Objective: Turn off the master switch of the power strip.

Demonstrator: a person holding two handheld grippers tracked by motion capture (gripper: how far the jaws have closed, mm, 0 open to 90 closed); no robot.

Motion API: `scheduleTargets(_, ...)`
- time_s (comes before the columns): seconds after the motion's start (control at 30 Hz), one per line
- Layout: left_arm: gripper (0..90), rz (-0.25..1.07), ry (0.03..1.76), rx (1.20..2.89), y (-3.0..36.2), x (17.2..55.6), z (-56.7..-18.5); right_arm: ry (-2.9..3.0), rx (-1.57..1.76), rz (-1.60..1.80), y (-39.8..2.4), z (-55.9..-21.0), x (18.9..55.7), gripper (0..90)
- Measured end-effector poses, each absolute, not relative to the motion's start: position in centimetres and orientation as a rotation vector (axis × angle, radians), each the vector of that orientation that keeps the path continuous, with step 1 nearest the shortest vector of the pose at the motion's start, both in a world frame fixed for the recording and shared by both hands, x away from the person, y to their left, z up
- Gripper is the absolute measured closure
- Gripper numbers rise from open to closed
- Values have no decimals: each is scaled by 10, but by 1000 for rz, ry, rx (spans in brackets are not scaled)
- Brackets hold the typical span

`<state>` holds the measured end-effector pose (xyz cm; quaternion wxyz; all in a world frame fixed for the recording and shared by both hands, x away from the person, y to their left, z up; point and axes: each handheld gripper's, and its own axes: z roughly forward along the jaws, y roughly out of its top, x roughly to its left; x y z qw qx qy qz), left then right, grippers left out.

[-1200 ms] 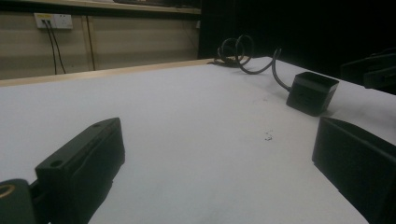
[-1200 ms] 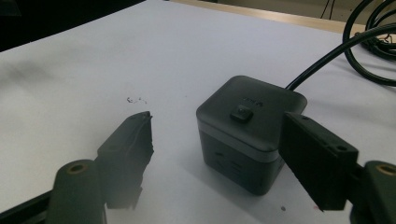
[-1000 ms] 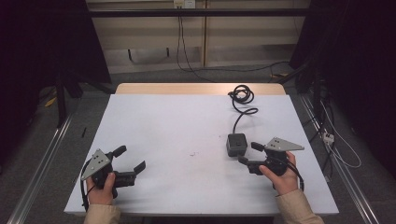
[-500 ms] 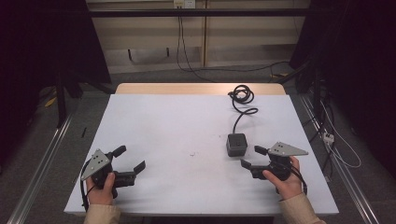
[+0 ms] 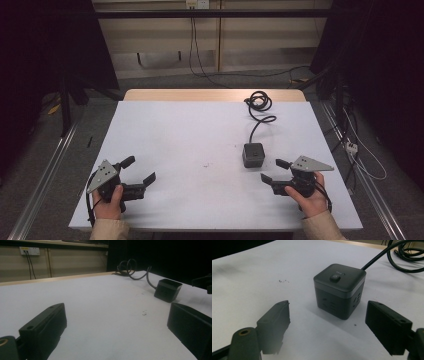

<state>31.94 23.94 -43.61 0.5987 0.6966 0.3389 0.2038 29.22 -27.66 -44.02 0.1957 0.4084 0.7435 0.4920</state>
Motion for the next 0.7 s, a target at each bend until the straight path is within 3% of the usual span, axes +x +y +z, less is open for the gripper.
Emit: scheduleTargets(0.7, 20, 473, 785, 1624, 238, 321, -437, 2099, 1159, 1338, -282, -448, 285, 172)
